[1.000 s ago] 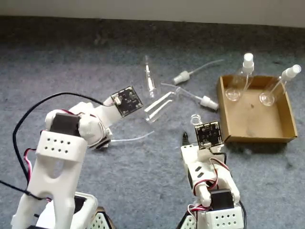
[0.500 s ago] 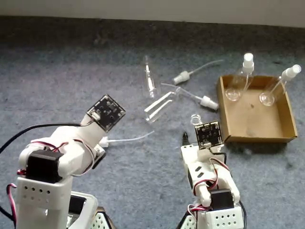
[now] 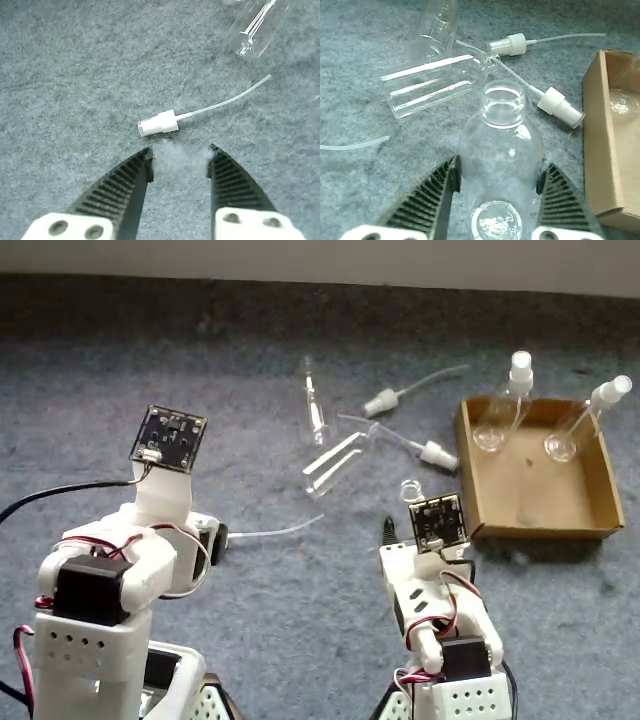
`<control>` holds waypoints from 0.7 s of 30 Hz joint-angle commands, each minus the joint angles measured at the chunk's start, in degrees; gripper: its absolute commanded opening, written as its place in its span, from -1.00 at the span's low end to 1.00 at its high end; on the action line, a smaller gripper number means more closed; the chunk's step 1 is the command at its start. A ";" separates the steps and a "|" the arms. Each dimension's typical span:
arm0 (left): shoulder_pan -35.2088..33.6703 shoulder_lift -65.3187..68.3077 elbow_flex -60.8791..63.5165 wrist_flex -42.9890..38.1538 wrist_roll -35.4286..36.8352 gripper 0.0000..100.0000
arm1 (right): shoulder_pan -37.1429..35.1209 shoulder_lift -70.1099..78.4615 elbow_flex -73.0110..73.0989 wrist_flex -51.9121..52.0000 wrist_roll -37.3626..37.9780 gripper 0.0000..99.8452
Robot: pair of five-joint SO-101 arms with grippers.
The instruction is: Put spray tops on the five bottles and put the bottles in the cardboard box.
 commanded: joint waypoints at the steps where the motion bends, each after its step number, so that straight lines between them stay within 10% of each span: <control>1: 0.84 -0.48 -2.68 -2.02 13.98 -0.70 | 0.57 -0.22 5.14 -1.10 0.00 -0.67; 21: -3.21 29.23 -19.21 5.63 36.04 -0.70 | 0.57 -0.22 5.14 -1.10 0.00 -0.67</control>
